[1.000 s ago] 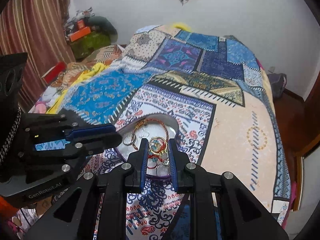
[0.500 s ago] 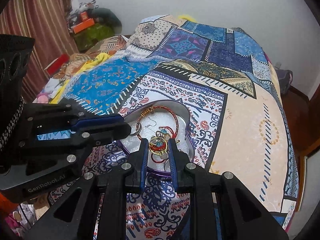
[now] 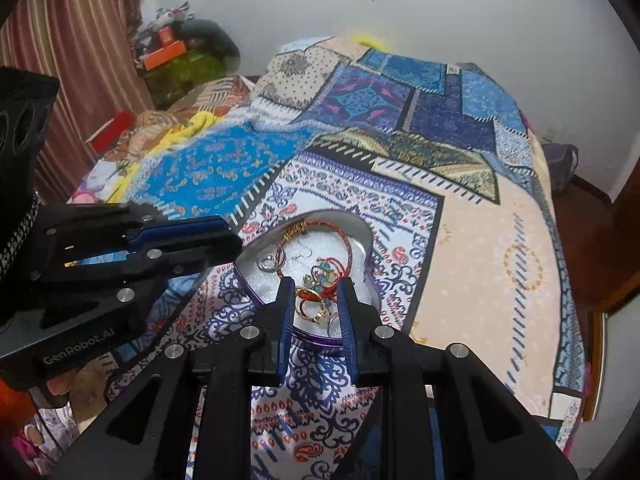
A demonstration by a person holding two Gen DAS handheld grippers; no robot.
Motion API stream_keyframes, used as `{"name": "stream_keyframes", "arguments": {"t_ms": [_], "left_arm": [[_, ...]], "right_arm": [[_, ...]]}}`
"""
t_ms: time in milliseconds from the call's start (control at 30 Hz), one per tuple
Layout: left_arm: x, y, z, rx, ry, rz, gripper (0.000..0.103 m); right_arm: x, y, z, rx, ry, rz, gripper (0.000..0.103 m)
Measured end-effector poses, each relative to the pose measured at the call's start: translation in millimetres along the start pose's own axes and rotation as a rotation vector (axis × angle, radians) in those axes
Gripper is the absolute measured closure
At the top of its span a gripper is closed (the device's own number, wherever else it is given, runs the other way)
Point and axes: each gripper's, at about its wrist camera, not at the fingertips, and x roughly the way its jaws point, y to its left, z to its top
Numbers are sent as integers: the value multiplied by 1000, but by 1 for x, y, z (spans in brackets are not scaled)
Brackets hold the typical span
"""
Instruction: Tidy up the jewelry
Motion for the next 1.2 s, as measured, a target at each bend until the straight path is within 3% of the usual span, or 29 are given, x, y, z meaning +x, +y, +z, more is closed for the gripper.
{"name": "stream_keyframes", "arguments": {"t_ms": [200,300,500,600,667,767,800,833,867,900,1133,1200], "left_arm": [[-41,-12,13,23,-83,25,94],[-79,-26,20,62,-165,46,94],[-166,-52,23,100,-366,68,92],[-208,-66,17,111,-465,77,74],[-230,-74,9,113,-525,95,46],[-258,-86,-5,121,-603,138,33],[-264,-88,-10,118,-624,158,28],[-270,-91,-15,110,-647,179,17],[-276,-92,-19,100,-671,197,9],[-280,-92,-23,91,-687,209,7],[-295,-88,-37,32,-716,266,3],[-295,-87,-37,24,-711,267,3]], "right_arm": [[-46,5,7,18,-92,-40,84],[-85,10,11,34,-176,-69,84],[-187,36,6,49,-429,-113,84],[-232,60,-5,24,-548,-163,84],[-256,77,-14,17,-618,-192,84],[-277,94,-27,25,-677,-233,82],[-280,97,-28,31,-686,-244,73],[-284,100,-32,42,-698,-262,55],[-288,103,-36,52,-718,-282,45],[-290,103,-39,60,-738,-300,32],[-295,111,-48,93,-797,-388,0],[-295,110,-48,102,-798,-385,0]]}}
